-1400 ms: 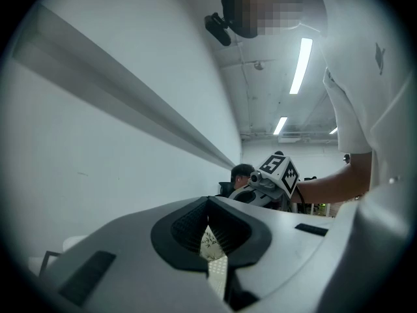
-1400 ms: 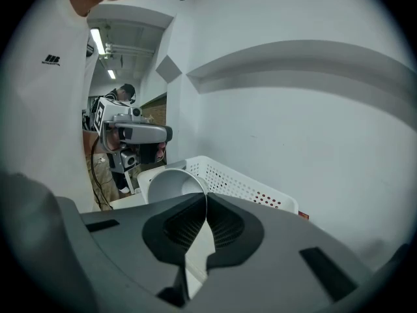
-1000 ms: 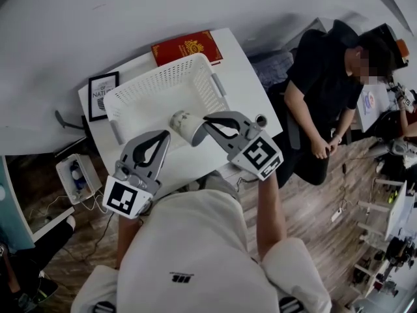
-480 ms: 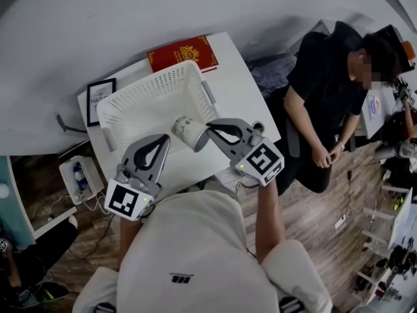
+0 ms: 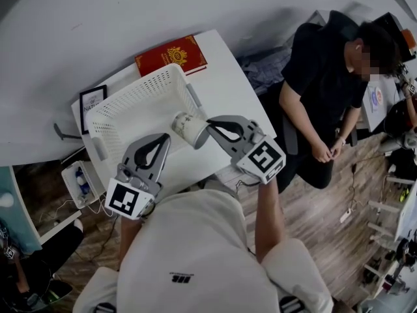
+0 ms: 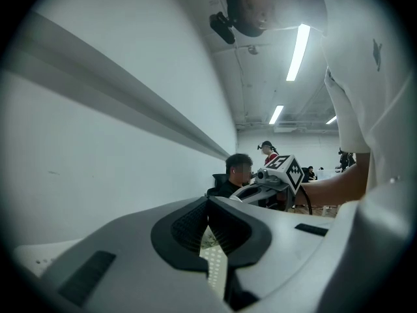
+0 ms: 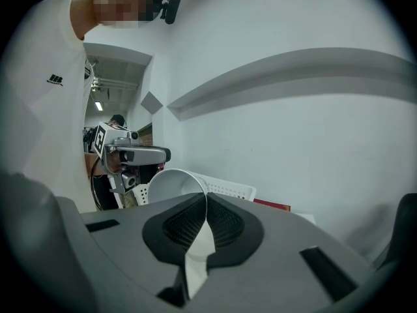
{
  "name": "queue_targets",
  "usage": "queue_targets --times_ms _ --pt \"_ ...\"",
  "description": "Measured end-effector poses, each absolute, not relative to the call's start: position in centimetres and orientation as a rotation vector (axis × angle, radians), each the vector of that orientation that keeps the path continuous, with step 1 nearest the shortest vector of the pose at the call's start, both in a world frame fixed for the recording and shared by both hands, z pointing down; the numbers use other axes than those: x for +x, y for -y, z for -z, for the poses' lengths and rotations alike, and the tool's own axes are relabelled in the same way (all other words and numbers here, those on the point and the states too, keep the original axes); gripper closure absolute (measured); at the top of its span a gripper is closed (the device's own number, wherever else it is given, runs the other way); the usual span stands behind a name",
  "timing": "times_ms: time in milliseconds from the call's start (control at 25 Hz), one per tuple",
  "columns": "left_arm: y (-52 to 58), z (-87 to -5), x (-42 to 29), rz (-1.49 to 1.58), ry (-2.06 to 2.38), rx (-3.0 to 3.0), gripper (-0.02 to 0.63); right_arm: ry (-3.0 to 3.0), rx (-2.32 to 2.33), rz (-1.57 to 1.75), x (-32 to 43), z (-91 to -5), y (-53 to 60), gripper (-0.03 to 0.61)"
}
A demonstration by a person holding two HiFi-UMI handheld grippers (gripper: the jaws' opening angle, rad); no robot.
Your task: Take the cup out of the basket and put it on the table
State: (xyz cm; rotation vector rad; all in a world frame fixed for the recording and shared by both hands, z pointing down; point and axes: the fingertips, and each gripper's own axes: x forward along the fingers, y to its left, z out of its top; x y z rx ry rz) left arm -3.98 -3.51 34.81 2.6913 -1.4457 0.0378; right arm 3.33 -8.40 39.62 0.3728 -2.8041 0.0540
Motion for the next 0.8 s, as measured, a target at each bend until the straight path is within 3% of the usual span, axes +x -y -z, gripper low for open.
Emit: queue_targets --times_ms 800 --pt "7.4 -35.8 1.8 -0.06 1.294 2.744 0.604 2.792 0.533 -0.11 10.2 -40.6 11.6 0.56"
